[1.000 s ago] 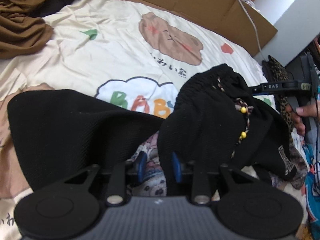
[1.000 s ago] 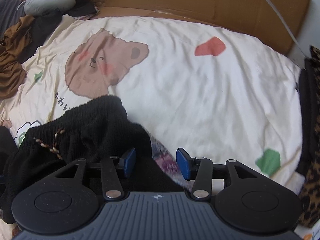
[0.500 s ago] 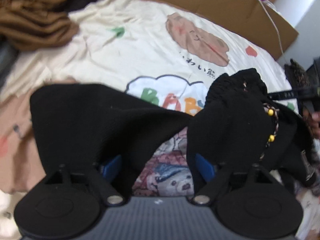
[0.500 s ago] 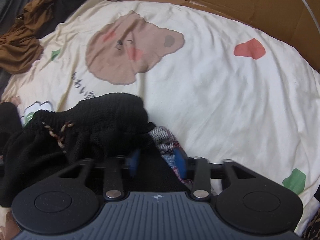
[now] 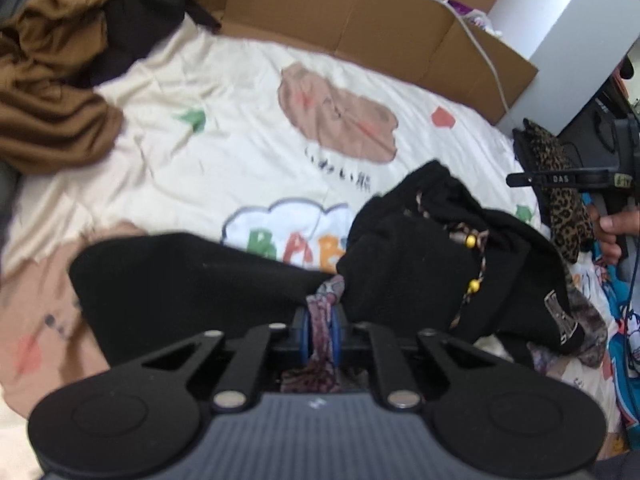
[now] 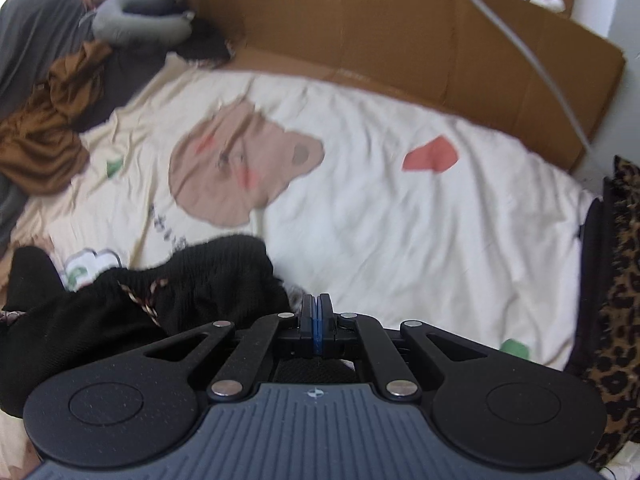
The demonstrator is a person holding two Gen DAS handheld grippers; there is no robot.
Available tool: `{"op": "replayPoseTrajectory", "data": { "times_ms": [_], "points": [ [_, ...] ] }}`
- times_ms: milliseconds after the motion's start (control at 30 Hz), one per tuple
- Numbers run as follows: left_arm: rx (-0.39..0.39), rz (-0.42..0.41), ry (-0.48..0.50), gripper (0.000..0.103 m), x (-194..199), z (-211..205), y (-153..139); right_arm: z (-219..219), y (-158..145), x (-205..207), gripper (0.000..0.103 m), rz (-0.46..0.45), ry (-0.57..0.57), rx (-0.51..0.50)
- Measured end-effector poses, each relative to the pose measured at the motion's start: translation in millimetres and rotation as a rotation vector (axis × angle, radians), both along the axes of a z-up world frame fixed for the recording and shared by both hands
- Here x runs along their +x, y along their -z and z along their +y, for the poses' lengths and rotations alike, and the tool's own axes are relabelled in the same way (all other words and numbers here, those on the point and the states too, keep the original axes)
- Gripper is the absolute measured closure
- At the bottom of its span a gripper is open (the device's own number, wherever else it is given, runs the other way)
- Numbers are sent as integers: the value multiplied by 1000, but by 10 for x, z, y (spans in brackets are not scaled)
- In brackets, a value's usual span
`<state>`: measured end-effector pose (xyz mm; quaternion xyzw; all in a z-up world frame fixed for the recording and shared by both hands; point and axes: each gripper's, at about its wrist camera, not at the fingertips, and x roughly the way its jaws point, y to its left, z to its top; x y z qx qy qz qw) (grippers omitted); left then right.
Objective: Fold clothes
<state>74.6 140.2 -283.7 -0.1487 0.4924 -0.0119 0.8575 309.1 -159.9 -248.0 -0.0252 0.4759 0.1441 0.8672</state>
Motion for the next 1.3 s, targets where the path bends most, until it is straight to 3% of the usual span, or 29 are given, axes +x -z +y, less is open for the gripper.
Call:
{"op": "replayPoseTrajectory", "data": {
  "times_ms": [167,200,233,300,500,533,600,700,1100,1167,1300],
  "points": [
    [4,16,-2,94,38,-2,-115,10,-53,81,99,56,47,89],
    [1,21,1,95,35,-7,-122,45,-34,94,85,69,53,109],
    [-6,28,4,95,12,-8,-122,90,-9,112,58,82,54,127],
    [-26,36,2,97,-54,-13,-108,198,46,139,43,93,52,152],
    [-99,33,8,101,-173,-30,-53,494,331,332,43,151,17,98],
    [-104,30,13,101,-172,-38,-59,527,388,348,56,163,1,81],
    [-115,21,24,101,-169,-52,-73,577,473,342,101,184,-44,49],
    [-110,-9,13,102,-130,-19,-154,591,410,270,101,154,-98,26],
    [-55,-175,-19,102,110,228,-745,114,-496,122,101,-29,45,122],
    [-53,-188,-23,102,138,249,-763,91,-480,33,101,-21,37,108],
    [-84,-124,10,102,133,170,-473,48,-276,-196,101,40,21,75]
  ]
}}
